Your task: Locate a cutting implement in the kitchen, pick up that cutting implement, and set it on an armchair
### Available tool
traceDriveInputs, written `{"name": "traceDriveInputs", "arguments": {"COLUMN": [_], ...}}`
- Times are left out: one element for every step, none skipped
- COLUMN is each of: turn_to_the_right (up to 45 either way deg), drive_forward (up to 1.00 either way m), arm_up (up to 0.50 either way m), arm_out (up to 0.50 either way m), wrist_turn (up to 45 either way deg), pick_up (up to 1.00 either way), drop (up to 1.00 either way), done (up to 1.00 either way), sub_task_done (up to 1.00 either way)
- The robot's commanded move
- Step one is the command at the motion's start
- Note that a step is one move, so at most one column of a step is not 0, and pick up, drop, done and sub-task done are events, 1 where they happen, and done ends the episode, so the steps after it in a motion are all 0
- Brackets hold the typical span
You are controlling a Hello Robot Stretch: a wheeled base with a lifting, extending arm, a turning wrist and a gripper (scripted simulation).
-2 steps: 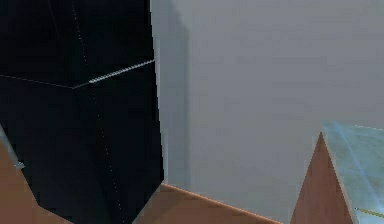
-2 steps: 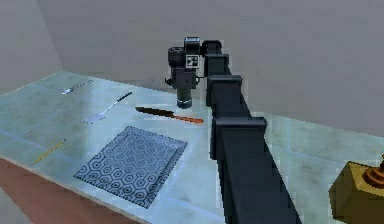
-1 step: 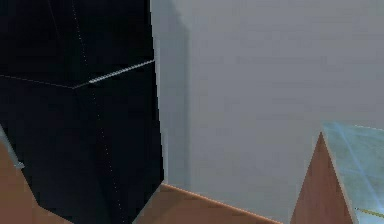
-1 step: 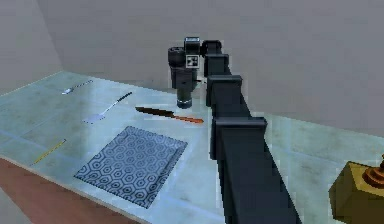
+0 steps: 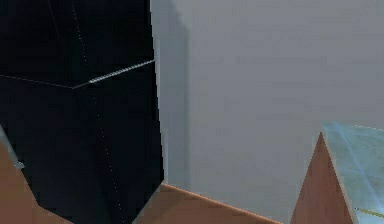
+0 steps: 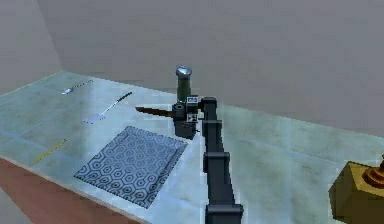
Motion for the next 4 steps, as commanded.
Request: {"name": "traceDriveInputs", "arguments": {"turn_to_the_right": [0.0, 0.0, 0.0, 0.0], "drive_forward": [0.0, 0.0, 0.0, 0.0], "arm_up": [0.0, 0.1, 0.06, 0.0], "arm_out": [0.0, 0.0, 0.0, 0.0], "wrist_turn": [0.0, 0.0, 0.0, -45.0], "pick_up": [1.0, 0.0, 0.0, 0.0], "drop": [0.0, 0.0, 0.0, 0.0], "done": [0.0, 0.0, 0.0, 0.0], "sub_task_done": [0.0, 0.0, 0.0, 0.0]}}
